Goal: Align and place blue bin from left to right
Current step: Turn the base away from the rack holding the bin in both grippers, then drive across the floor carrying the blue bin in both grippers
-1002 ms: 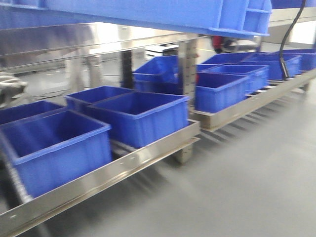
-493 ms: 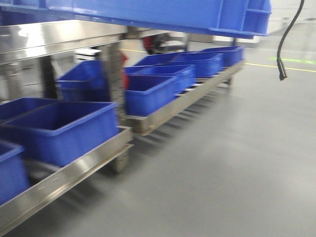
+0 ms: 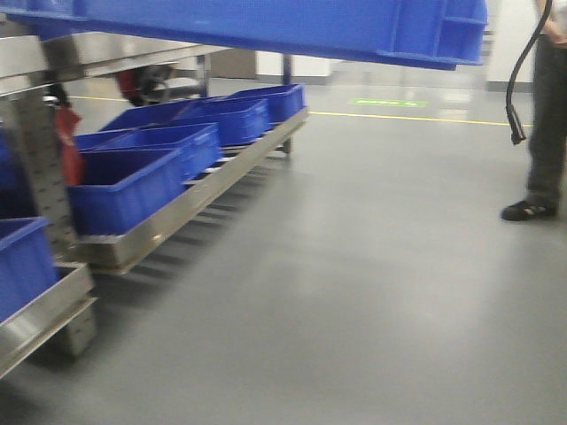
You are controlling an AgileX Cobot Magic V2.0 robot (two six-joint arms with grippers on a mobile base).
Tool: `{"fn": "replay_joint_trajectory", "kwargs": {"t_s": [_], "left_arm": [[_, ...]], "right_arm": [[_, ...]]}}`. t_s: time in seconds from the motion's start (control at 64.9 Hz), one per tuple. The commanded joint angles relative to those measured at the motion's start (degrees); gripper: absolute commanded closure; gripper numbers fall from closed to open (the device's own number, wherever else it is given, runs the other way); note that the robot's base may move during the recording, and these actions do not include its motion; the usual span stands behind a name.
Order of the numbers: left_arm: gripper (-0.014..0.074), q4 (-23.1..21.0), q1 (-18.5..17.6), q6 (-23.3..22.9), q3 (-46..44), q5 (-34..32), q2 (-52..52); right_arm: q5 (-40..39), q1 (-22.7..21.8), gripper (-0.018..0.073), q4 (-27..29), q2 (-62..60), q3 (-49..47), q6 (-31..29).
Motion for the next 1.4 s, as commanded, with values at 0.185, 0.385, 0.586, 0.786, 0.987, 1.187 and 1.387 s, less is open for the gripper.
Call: {"fn": "replay_joint_trajectory", "kwargs": {"t_s": [0.185,0.385,0.586,0.786,0.987,1.187,1.387], "left_arm": [[0.0707,-5.7,-1.3,0.9,-1.1,-4.2,-2.1],[0.0707,-5.6,-1.2,0.9,-1.1,-4.2,-2.1],[0.0707,-5.6,-1.2,0.9,-1.1,-4.2,-2.1],[0.0707,-5.6,-1.2,0.9,-1.1,-4.2,-2.1],[0.0707,-5.6,-1.2,0.9,-1.1,-4.2,-2.1],[0.0707,-5.6,-1.2,0.9,-1.1,-4.2,-2.1],[0.0707,-5.6,-1.2,0.9,-1.1,-4.2,-2.1]], "right_arm": [[-6.3,0.4,0.0627,1.1,-0.5,-0.8,1.6],[-6.3,0.4,0.0627,1.1,-0.5,-0.8,1.6],[-6.3,0.4,0.0627,1.1,-0.5,-0.8,1.6],[-6.3,0.4,0.0627,1.1,-0.5,-0.8,1.6],[-6.3,0.4,0.0627,1.1,-0.5,-0.8,1.6],[-6.3,0.4,0.0627,1.1,-0.5,-0.8,1.6],[-6.3,0.4,0.0627,1.1,-0.5,-0.8,1.6]]}}
